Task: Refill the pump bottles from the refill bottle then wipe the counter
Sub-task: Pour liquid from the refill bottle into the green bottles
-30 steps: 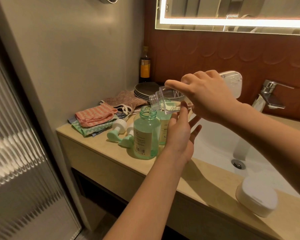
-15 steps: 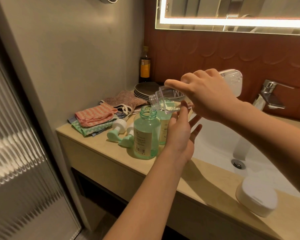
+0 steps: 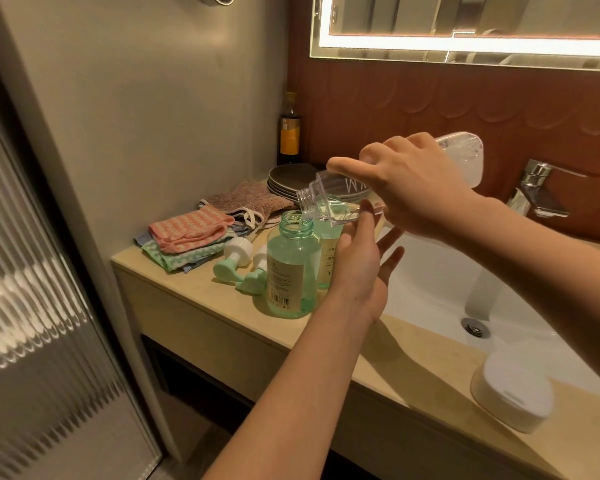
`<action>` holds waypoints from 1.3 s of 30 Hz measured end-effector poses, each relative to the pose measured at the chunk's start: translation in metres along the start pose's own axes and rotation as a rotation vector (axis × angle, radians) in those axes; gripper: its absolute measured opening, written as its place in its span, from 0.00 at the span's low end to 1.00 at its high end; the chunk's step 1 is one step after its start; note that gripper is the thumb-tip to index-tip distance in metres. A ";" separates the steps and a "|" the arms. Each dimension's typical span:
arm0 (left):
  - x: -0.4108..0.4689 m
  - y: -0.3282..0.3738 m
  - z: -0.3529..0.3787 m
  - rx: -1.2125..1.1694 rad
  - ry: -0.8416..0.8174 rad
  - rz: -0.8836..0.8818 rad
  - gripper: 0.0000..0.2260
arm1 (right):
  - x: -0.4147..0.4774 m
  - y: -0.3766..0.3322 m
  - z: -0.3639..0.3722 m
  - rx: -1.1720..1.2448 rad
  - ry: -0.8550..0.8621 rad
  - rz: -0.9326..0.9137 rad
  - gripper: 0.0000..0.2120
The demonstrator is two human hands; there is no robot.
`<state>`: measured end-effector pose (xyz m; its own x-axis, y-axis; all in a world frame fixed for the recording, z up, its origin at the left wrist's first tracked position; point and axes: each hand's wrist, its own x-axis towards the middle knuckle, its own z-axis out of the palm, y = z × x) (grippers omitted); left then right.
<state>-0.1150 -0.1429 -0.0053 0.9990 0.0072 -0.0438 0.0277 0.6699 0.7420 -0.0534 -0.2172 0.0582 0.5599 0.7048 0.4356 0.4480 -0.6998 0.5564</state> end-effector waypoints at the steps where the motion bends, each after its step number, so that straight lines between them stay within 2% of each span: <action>1: 0.000 0.000 0.000 -0.001 -0.002 0.000 0.11 | 0.000 0.000 0.000 0.001 0.001 0.000 0.33; 10: 0.000 0.002 0.000 -0.026 -0.016 -0.011 0.07 | 0.003 0.002 -0.003 -0.009 0.001 -0.016 0.31; 22: -0.002 0.005 0.002 -0.068 -0.013 -0.028 0.07 | 0.007 0.003 -0.007 -0.051 -0.002 -0.051 0.32; 29: -0.001 0.006 0.001 -0.077 -0.020 -0.019 0.15 | 0.008 0.004 -0.011 -0.067 -0.015 -0.068 0.32; 39: -0.002 0.011 0.004 -0.151 -0.023 -0.019 0.17 | 0.017 0.006 -0.019 -0.138 -0.023 -0.136 0.31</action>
<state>-0.1163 -0.1381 0.0056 0.9989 -0.0220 -0.0404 0.0426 0.7739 0.6319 -0.0547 -0.2067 0.0824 0.5171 0.7877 0.3350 0.4217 -0.5750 0.7011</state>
